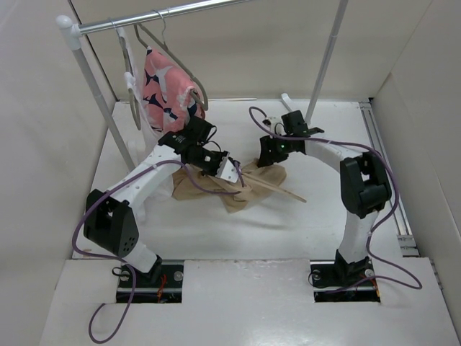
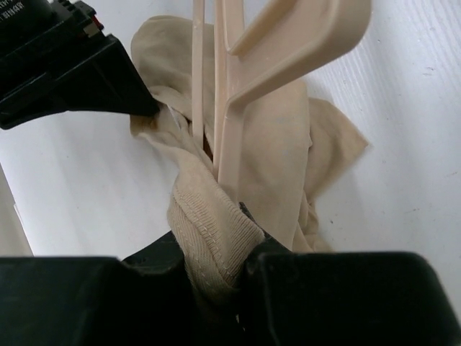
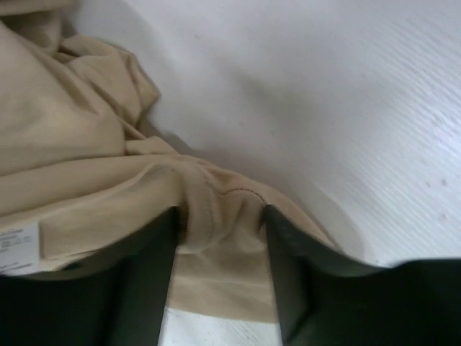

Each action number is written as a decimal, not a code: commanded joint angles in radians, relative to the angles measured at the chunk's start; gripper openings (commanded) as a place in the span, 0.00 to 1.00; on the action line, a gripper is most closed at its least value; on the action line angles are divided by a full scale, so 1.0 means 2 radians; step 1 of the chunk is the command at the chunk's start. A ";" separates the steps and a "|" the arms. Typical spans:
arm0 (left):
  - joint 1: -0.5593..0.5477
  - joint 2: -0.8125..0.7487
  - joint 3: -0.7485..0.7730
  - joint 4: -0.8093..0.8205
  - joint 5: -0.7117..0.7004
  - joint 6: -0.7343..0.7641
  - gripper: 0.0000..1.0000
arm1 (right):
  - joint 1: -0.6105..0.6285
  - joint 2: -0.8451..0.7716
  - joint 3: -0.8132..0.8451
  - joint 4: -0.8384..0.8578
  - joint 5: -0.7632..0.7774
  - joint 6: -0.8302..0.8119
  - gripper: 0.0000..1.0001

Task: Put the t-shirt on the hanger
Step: Place tshirt on hanger

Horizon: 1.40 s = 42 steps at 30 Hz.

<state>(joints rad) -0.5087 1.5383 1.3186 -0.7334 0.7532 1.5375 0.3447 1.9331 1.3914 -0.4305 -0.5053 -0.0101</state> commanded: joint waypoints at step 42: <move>0.022 0.058 0.026 0.124 -0.212 -0.238 0.00 | -0.165 -0.250 -0.074 -0.032 0.148 -0.025 0.00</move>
<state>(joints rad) -0.4953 1.6470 1.3350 -0.3851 0.4412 1.0069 0.0761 1.4860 1.2255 -0.4706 -0.2985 -0.0326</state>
